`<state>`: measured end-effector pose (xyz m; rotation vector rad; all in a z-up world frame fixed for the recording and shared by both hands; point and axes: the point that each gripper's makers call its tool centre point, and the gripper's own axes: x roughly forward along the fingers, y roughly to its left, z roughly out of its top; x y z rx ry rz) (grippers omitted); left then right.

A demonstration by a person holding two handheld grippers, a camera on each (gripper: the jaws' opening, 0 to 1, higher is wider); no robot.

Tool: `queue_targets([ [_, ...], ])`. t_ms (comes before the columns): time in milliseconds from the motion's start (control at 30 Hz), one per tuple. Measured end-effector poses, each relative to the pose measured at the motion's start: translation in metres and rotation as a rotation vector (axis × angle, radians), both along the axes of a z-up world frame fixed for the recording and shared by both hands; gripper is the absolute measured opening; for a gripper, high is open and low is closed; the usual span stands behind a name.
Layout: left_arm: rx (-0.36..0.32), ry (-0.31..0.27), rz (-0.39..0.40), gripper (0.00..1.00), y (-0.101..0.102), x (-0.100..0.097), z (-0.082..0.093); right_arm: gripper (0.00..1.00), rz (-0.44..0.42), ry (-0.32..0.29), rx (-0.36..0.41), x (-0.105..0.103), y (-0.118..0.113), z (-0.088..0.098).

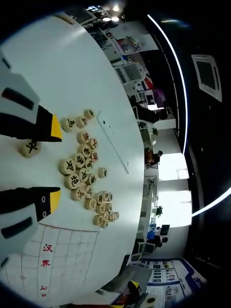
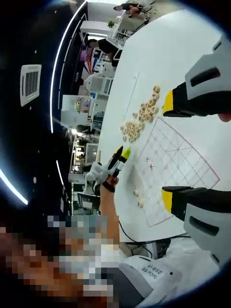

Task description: Pick up the chess pieces one by one and place each piece onto its starting position on the chessboard, setting the pieces on their correct points until all the chess pieces are arranged in the starting layout

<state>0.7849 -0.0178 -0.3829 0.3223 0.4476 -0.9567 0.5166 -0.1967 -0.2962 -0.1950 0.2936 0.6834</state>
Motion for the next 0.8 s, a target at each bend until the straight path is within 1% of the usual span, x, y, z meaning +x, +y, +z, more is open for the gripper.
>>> queue_targets([
  [133, 0.003, -0.006, -0.001, 0.38, -0.010, 0.006, 0.001, 0.58, -0.003, 0.001, 0.000, 0.000, -0.001, -0.001],
  [267, 0.003, -0.007, 0.011, 0.37, -0.019, 0.016, 0.004, 0.58, -0.006, 0.001, -0.003, 0.001, -0.001, -0.001],
  [300, 0.004, -0.008, 0.012, 0.37, -0.020, 0.016, 0.004, 0.58, -0.008, 0.000, -0.004, 0.001, -0.002, -0.001],
  [433, 0.035, 0.012, 0.053, 0.31, -0.025, 0.032, -0.002, 0.58, -0.013, -0.003, -0.005, 0.001, -0.004, 0.000],
  [467, 0.029, 0.026, 0.059, 0.31, -0.025, 0.034, -0.003, 0.58, -0.018, -0.003, -0.009, 0.001, -0.005, 0.000],
  [533, -0.039, 0.068, 0.113, 0.29, -0.028, 0.041, 0.001, 0.58, -0.026, -0.002, -0.018, 0.002, -0.007, -0.001],
  [600, -0.071, 0.092, 0.165, 0.26, -0.026, 0.051, 0.002, 0.58, -0.028, -0.001, -0.016, 0.002, -0.008, 0.000],
  [633, -0.115, 0.191, 0.222, 0.21, -0.026, 0.059, -0.008, 0.58, -0.029, -0.003, -0.015, 0.002, -0.008, 0.000],
  [667, -0.144, 0.221, 0.228, 0.21, -0.028, 0.059, -0.009, 0.58, -0.030, -0.003, -0.015, 0.002, -0.009, 0.001],
  [733, -0.144, 0.212, 0.222, 0.20, -0.031, 0.060, -0.010, 0.58, -0.036, -0.004, -0.012, 0.002, -0.010, 0.001],
  [767, -0.114, 0.196, 0.211, 0.20, -0.031, 0.060, -0.013, 0.58, -0.040, -0.005, -0.012, 0.003, -0.011, 0.001],
  [800, -0.124, 0.194, 0.218, 0.20, -0.034, 0.061, -0.014, 0.59, -0.045, -0.004, -0.010, 0.003, -0.012, 0.001],
])
